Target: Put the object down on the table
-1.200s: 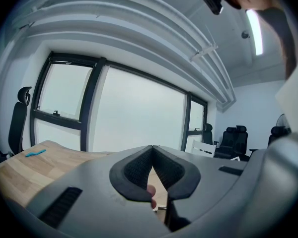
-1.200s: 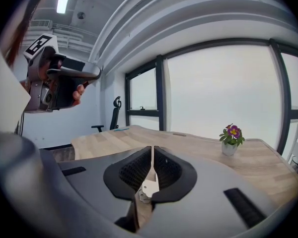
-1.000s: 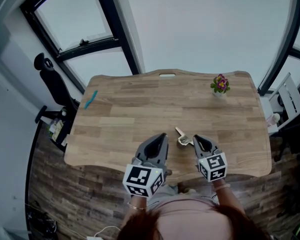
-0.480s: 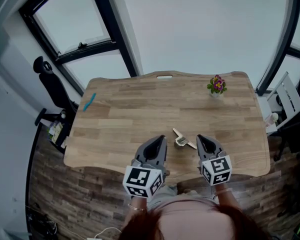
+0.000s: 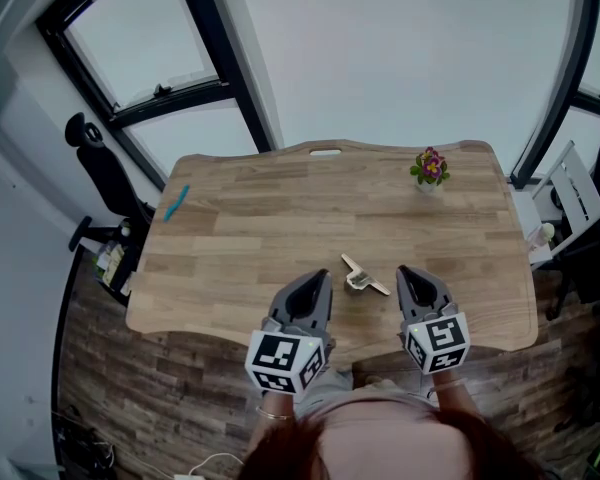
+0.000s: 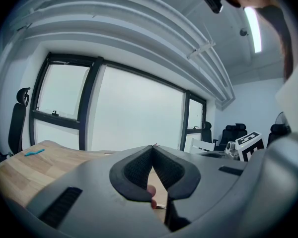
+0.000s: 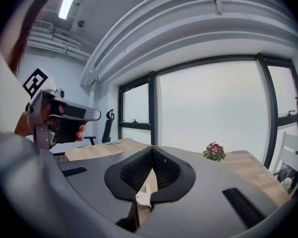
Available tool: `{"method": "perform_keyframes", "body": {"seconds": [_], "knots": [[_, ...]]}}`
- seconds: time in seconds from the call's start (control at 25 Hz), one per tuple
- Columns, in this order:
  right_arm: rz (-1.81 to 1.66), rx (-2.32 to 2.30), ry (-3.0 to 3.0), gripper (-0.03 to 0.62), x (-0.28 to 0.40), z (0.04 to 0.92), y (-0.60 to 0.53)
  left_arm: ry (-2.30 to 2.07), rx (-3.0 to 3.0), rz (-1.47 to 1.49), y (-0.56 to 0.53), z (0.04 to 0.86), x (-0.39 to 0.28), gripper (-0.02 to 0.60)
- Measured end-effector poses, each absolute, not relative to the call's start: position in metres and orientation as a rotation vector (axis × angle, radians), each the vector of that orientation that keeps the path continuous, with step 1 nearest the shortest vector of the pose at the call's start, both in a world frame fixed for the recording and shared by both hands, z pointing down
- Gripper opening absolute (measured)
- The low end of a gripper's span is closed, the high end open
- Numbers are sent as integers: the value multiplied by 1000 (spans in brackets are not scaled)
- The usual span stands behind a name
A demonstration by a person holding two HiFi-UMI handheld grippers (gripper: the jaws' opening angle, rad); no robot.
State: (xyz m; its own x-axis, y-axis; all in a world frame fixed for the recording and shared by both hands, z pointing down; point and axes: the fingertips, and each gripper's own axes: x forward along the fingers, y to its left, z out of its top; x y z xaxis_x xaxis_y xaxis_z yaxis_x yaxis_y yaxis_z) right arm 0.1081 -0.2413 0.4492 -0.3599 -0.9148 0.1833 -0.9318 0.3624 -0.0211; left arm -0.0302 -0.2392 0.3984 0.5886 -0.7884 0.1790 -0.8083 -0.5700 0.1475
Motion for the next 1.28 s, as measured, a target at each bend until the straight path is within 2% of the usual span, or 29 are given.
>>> {"method": "perform_keyframes", "body": {"seconds": [1.28], "knots": [[183, 1794, -2455, 0, 123, 435, -240, -1260, 2632, 171, -250, 406, -21, 2]]}}
